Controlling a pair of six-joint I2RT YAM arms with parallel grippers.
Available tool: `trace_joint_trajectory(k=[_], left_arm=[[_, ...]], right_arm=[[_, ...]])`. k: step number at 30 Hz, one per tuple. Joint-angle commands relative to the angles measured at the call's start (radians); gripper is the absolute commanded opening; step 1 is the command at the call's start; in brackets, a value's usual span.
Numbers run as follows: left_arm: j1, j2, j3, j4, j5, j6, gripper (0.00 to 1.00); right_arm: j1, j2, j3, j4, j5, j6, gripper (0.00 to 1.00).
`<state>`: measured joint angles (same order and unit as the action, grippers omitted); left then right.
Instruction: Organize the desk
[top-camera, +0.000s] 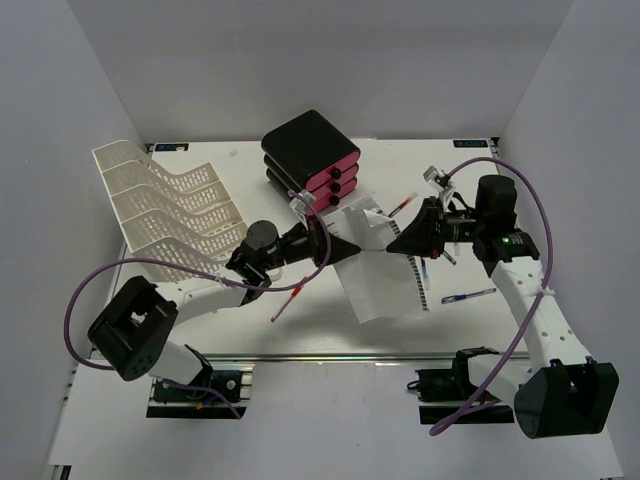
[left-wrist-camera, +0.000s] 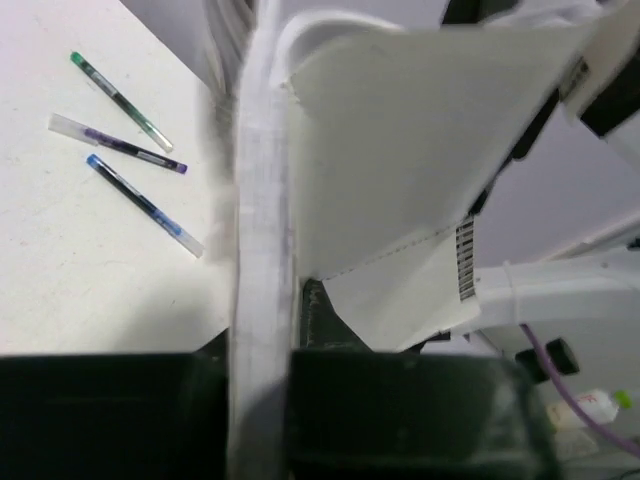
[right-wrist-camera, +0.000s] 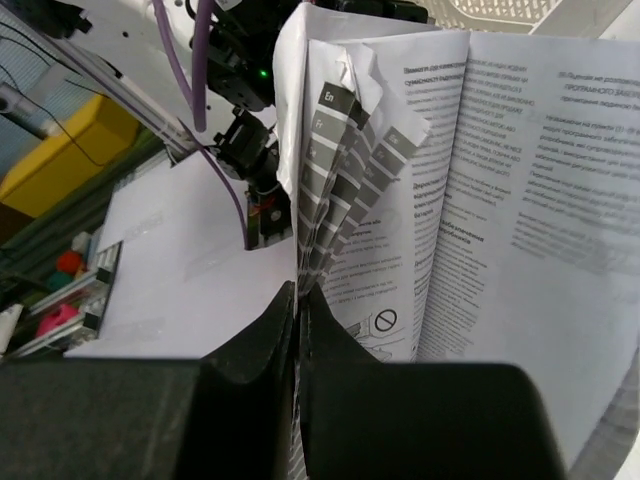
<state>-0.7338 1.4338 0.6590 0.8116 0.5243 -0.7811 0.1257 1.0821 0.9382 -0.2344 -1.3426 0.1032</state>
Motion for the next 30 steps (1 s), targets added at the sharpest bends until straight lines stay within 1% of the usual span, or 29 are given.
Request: trace_joint_trajectory(k=[1, 3, 4, 5, 6, 7, 8, 9, 10, 11, 12, 13, 14, 15, 16, 18, 20, 21, 23, 24, 25, 27, 28, 29, 30], left_arm=[[-0.007, -0.007, 0.053, 0.034, 0.046, -0.018, 0.00], [-0.007, -0.041, 0.059, 0.005, 0.054, -0.007, 0.00], [-0.016, -0.058, 0.068, -0.020, 0.052, 0.003, 0.00], [-0.016, -0.103, 0.076, -0.105, 0.043, 0.050, 0.00], [-0.016, -0.128, 0.089, -0.173, 0.028, 0.089, 0.00], [-0.016, -0.153, 0.138, -0.345, 0.013, 0.196, 0.00], [-0.025, -0.177, 0.160, -0.423, -0.009, 0.245, 0.00], [-0.026, -0.221, 0.177, -0.483, -0.047, 0.279, 0.00], [-0.026, -0.248, 0.203, -0.584, -0.058, 0.348, 0.00], [-0.026, -0.294, 0.212, -0.626, -0.078, 0.379, 0.00], [-0.026, -0.315, 0.223, -0.702, -0.083, 0.432, 0.00], [-0.026, -0.337, 0.244, -0.733, -0.089, 0.454, 0.00], [-0.026, -0.358, 0.255, -0.765, -0.098, 0.476, 0.00], [-0.026, -0.398, 0.267, -0.796, -0.118, 0.494, 0.00], [-0.026, -0.415, 0.278, -0.862, -0.133, 0.529, 0.00], [-0.016, -0.458, 0.323, -0.922, -0.171, 0.563, 0.00], [-0.007, -0.476, 0.391, -1.024, -0.181, 0.617, 0.00], [-0.007, -0.490, 0.413, -1.093, -0.207, 0.675, 0.00], [0.002, -0.496, 0.491, -1.164, -0.237, 0.716, 0.00], [0.002, -0.497, 0.519, -1.227, -0.251, 0.767, 0.00], [0.002, -0.490, 0.545, -1.259, -0.286, 0.779, 0.00], [0.002, -0.486, 0.619, -1.337, -0.332, 0.844, 0.00], [0.002, -0.478, 0.640, -1.361, -0.387, 0.861, 0.00], [0.002, -0.478, 0.677, -1.382, -0.414, 0.876, 0.00], [0.002, -0.481, 0.691, -1.408, -0.441, 0.908, 0.00]], right_arm=[[0.005, -0.027, 0.004, 0.011, -0.010, -0.012, 0.00], [0.006, -0.030, 0.011, -0.075, 0.038, -0.092, 0.00], [0.003, -0.033, 0.019, -0.110, 0.058, -0.135, 0.04], [0.002, -0.034, 0.036, -0.144, 0.078, -0.167, 0.11], [0.002, -0.034, 0.050, -0.219, 0.130, -0.234, 0.23], [0.000, -0.034, 0.063, -0.255, 0.158, -0.265, 0.30], [0.002, -0.036, 0.086, -0.281, 0.180, -0.292, 0.37], [0.000, -0.039, 0.096, -0.320, 0.238, -0.322, 0.47], [0.002, -0.044, 0.106, -0.333, 0.262, -0.333, 0.50], [-0.001, -0.053, 0.120, -0.345, 0.295, -0.345, 0.58], [-0.001, -0.059, 0.126, -0.358, 0.312, -0.359, 0.63], [-0.001, -0.076, 0.128, -0.359, 0.327, -0.364, 0.65], [0.002, -0.083, 0.131, -0.356, 0.335, -0.364, 0.69], [-0.001, -0.091, 0.137, -0.353, 0.347, -0.364, 0.70], [0.000, -0.105, 0.140, -0.353, 0.353, -0.364, 0.71], [-0.003, -0.119, 0.143, -0.355, 0.362, -0.362, 0.72], [-0.001, -0.143, 0.139, -0.350, 0.388, -0.352, 0.73], [-0.001, -0.160, 0.136, -0.352, 0.405, -0.346, 0.73], [-0.005, -0.175, 0.126, -0.356, 0.448, -0.350, 0.73], [-0.008, -0.186, 0.099, -0.355, 0.459, -0.353, 0.73], [-0.006, -0.203, 0.079, -0.333, 0.462, -0.349, 0.72], [-0.012, -0.226, 0.015, -0.313, 0.461, -0.344, 0.67], [-0.012, -0.228, -0.005, -0.298, 0.456, -0.341, 0.63], [-0.015, -0.229, -0.021, -0.292, 0.447, -0.341, 0.56], [-0.020, -0.232, -0.039, -0.286, 0.439, -0.341, 0.52]])
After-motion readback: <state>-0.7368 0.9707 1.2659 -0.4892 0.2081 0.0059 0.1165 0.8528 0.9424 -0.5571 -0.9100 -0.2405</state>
